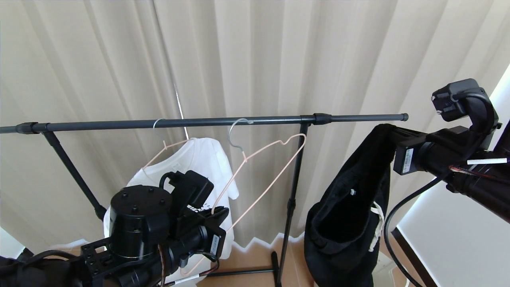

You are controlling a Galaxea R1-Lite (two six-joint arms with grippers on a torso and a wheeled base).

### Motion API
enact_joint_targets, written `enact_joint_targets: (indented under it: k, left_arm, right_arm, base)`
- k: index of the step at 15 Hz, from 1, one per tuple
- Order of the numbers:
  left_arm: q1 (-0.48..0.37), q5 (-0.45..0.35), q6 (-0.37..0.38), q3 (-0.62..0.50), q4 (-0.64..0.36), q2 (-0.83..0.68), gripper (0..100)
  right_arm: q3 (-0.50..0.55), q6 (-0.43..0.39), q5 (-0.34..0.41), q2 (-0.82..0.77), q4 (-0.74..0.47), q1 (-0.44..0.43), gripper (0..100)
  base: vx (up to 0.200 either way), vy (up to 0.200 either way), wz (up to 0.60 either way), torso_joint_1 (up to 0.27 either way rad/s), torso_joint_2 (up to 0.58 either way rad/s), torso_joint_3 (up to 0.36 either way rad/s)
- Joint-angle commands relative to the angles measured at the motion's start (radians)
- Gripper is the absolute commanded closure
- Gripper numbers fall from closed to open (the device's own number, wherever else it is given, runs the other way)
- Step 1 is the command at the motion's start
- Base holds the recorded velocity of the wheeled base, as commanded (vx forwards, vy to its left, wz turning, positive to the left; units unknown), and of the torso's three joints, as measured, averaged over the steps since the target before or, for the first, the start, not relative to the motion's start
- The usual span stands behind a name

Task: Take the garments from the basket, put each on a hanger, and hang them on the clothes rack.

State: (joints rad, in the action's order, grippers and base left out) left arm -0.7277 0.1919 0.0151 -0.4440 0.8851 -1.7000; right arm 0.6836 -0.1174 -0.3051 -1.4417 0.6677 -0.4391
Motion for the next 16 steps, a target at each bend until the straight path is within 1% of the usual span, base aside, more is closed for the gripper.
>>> enact_joint_targets:
  k: [1,4,6,7,9,12,16]
  left_arm:
    - [-0.004,0.000,0.002,0.013,0.011,-0.006,100]
    - [-0.013,0.003,0.017,0.028,0.035,0.000,100]
    - [-0.024,0.001,0.017,0.070,0.080,0.003,100]
    - [-0.030,0.000,0.022,0.080,0.100,0.000,100]
    - [-0.038,-0.002,0.048,0.085,0.117,0.000,100]
    - [-0.052,-0.066,0.052,0.119,0.135,0.000,100]
    - [-0.067,-0.069,0.052,0.128,0.166,0.002,100]
  right_arm:
    - [0.004,-0.001,-0.003,-0.005,0.001,-0.009,100]
    - [-0.003,-0.007,-0.025,-0.009,0.000,-0.009,100]
    - [-0.004,-0.010,-0.046,-0.022,0.000,-0.009,100]
    - [-0.003,-0.025,-0.063,-0.040,0.001,-0.009,100]
    - [-0.001,-0.033,-0.081,-0.060,0.003,-0.009,100]
    - [0.002,-0.034,-0.094,-0.072,0.001,-0.009,100]
    - [0.019,-0.033,-0.149,-0.126,0.004,-0.009,100]
  base:
    - [0.000,0.000,0.00,0.000,0.00,0.000]
    - [0.000,0.000,0.00,0.000,0.00,0.000]
    - [0.000,0.000,0.00,0.000,0.00,0.000]
    - [0.000,0.000,0.00,0.000,0.00,0.000]
    - [0.000,0.000,0.00,0.000,0.00,0.000]
    - [0.000,0.000,0.00,0.000,0.00,0.000]
    - [0.000,0.000,0.00,0.000,0.00,0.000]
